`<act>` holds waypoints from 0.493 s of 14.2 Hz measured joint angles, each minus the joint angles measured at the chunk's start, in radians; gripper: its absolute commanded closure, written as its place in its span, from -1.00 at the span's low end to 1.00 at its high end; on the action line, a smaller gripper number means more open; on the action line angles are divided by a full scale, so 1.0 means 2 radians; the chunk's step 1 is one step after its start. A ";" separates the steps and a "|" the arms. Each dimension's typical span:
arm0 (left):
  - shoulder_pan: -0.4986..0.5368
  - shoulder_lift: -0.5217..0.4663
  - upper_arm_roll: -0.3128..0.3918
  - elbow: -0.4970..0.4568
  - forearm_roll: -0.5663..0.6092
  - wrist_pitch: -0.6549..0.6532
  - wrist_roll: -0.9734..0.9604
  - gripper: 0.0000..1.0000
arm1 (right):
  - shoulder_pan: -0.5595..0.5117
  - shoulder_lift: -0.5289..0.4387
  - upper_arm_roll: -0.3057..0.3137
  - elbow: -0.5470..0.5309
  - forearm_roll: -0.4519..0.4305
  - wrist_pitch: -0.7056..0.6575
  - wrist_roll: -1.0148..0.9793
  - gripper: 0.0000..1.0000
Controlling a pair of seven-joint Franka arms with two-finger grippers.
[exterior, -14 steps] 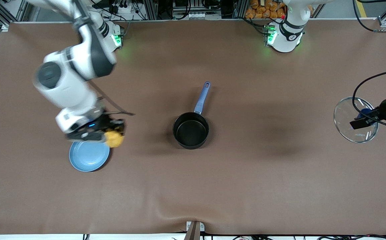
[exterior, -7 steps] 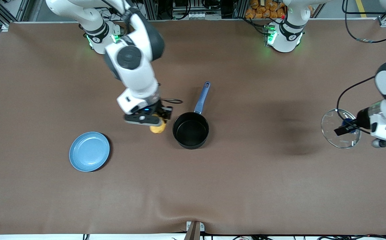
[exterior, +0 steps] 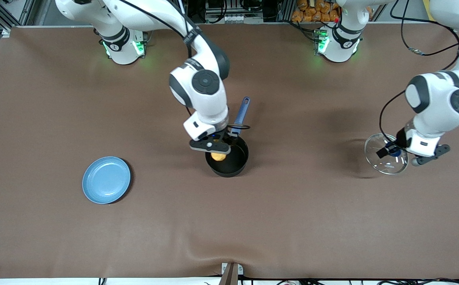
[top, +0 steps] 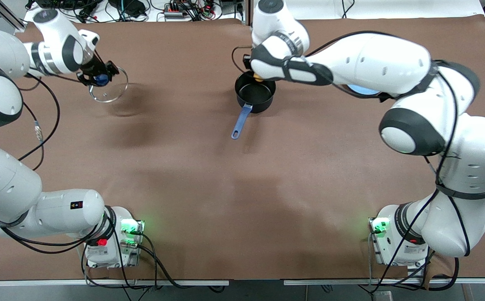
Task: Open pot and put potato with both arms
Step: 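Lower the lid with the left gripper while the right gripper carries the potato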
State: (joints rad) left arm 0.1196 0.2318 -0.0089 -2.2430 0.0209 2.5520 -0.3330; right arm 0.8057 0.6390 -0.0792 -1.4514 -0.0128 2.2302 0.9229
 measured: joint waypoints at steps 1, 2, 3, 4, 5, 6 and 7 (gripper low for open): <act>0.000 0.004 -0.001 -0.007 0.000 0.006 0.000 1.00 | 0.003 0.011 0.000 0.002 -0.002 0.012 0.003 1.00; -0.002 0.008 -0.001 -0.009 0.001 0.009 0.002 1.00 | 0.005 0.019 0.000 0.003 -0.002 0.019 0.005 1.00; -0.006 0.012 -0.002 -0.010 0.002 0.010 0.002 1.00 | 0.006 0.025 0.000 0.004 -0.002 0.021 0.005 1.00; -0.011 0.015 -0.002 -0.010 0.004 0.010 0.002 1.00 | 0.006 0.029 0.000 0.005 -0.003 0.022 0.005 1.00; -0.015 0.019 -0.002 -0.010 0.012 0.011 0.002 1.00 | 0.006 0.033 0.000 0.006 -0.003 0.024 0.005 1.00; -0.018 0.024 -0.002 -0.010 0.021 0.012 0.002 1.00 | 0.006 0.036 -0.001 0.007 -0.003 0.027 0.005 1.00; -0.020 0.030 -0.002 -0.010 0.024 0.015 0.002 1.00 | 0.006 0.040 -0.001 0.007 -0.003 0.031 0.005 1.00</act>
State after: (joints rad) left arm 0.0796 0.2918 -0.0137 -2.2622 0.0690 2.5821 -0.3284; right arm 0.8176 0.7197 -0.0804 -1.4368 -0.0181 2.2913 0.9331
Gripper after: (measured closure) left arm 0.502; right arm 0.463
